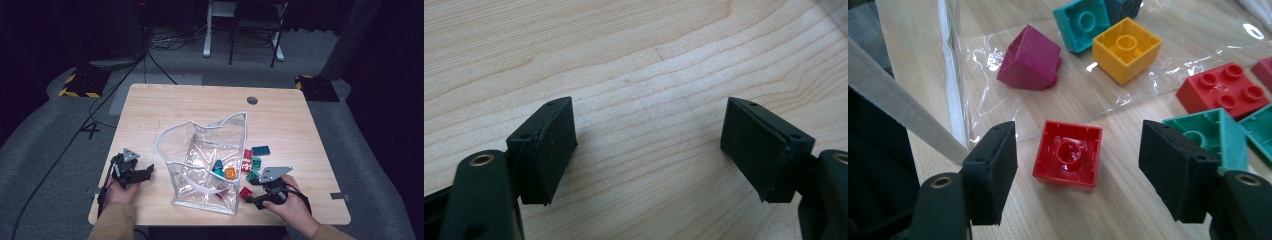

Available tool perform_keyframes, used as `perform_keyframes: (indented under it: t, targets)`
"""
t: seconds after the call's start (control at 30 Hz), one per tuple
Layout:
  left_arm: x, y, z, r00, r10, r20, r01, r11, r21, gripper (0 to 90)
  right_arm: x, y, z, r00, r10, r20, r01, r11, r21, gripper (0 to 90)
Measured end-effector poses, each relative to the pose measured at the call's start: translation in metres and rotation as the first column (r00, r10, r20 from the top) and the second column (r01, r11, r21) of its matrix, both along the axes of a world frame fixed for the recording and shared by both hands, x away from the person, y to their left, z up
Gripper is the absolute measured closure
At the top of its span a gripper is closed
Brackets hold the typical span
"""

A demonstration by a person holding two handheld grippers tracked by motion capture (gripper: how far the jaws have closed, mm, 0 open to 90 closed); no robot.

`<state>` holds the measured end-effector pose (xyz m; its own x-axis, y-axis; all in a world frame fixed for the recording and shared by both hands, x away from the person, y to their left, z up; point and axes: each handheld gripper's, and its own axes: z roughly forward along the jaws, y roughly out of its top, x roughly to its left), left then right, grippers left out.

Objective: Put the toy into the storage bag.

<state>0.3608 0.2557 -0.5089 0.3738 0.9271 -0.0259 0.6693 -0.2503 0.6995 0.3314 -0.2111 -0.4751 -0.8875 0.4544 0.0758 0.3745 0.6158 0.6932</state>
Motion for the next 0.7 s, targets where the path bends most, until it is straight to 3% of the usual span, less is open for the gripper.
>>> perform_keyframes:
  t: [0.17, 0.3, 0.7]
  targets:
    - [0.0, 0.0, 0.0, 1.0, 0.0, 0.0, 0.0, 1.0, 0.0, 22.6, -0.001, 0.003, -0.008, 0.9998, 0.018, -0.004, -0.018, 1.0, -0.016, 41.0]
    - [0.0, 0.0, 0.0, 1.0, 0.001, 0.002, -0.001, 1.0, -0.001, 22.6, -0.003, 0.005, -0.014, 0.9988, 0.049, -0.004, -0.049, 0.999, -0.019, 58.3]
    - [0.0, 0.0, 0.0, 1.0, 0.0, 0.0, 0.0, 1.0, 0.0, 22.6, -0.002, 0.0, 0.002, 0.9979, 0.064, 0.002, -0.064, 0.998, -0.015, 59.5]
